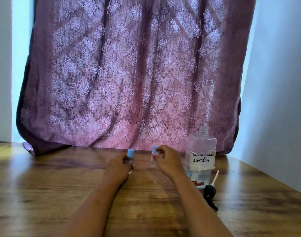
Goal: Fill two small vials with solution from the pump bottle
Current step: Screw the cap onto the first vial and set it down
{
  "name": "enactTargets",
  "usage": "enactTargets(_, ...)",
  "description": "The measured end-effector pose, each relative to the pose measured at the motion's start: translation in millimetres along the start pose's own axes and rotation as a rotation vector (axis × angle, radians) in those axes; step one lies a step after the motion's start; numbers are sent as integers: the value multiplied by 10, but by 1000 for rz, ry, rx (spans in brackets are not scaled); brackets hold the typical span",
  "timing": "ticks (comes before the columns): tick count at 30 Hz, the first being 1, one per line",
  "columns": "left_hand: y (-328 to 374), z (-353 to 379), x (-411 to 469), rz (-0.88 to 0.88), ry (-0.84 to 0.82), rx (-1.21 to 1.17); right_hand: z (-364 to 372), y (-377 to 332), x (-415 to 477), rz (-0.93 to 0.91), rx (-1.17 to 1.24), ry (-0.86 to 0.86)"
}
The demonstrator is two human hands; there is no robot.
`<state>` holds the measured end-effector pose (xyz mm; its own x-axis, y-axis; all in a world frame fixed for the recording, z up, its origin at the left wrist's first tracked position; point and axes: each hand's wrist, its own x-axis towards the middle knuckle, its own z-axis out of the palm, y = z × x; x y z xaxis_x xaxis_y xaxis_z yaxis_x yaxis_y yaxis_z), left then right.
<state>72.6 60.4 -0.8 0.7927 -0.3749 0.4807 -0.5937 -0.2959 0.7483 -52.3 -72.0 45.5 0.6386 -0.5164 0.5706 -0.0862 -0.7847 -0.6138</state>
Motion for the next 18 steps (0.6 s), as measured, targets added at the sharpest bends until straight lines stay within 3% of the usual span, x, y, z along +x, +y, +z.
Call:
enactTargets(6, -121, -61, 73, -107, 91, 11, -21, 100, 13, 128, 4, 37)
enactTargets(14, -68, -2, 61, -120, 121, 16, 9, 149, -12, 295, 79, 22)
enactTargets(16, 13, -25, 31, -59, 180, 31, 44, 141, -9, 315, 77, -8)
enactTargets(18, 116, -40, 11, 121, 321, 68, 83, 134, 1, 350, 78, -21)
